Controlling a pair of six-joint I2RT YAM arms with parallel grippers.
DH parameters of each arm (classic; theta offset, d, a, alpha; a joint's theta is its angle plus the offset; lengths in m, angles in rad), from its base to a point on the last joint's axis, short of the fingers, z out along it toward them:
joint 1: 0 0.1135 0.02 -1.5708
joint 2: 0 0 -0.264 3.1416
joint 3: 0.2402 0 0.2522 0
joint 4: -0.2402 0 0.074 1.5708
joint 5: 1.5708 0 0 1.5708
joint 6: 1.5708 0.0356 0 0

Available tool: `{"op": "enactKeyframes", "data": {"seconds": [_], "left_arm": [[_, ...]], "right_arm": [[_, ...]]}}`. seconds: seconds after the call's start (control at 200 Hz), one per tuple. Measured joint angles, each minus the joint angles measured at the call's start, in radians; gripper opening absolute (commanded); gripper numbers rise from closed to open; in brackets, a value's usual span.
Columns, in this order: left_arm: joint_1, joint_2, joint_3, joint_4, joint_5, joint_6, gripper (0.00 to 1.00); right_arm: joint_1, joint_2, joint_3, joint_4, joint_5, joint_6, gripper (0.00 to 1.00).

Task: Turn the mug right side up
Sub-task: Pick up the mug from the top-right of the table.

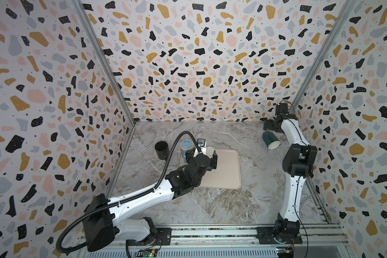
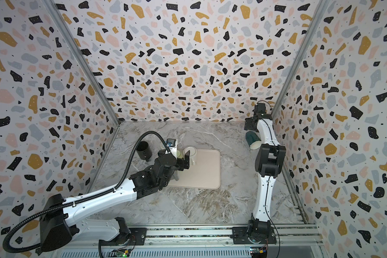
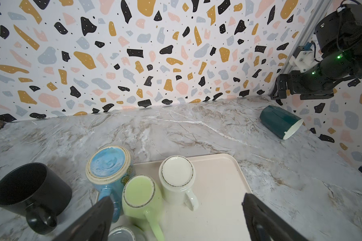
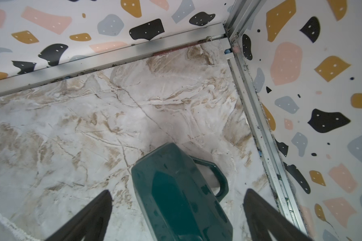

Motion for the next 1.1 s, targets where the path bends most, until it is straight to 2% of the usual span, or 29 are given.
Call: {"op": "enactKeyframes", "data": {"seconds": [0.215,0.651,1.101], "left_arm": [[0.000,-0.006,-0.001,-0.008,0.000,0.000,0.99],[0.001,-0.006,-0.003,-0.030,0.000,0.000,0.99],[0.035,-0.140,-0.137,-0.069,-0.008,-0.015,0.99]], "right_arm": [[-0.004,0.008,-0.015,-0.005,-0.014,-0.014,0.99],[0.010,0.011,-0.153,0.039,-0.041,-0.021,0.96],[0.131,-0.010,-0.321,0.107,-0.038,-0.013,0.92]]}}
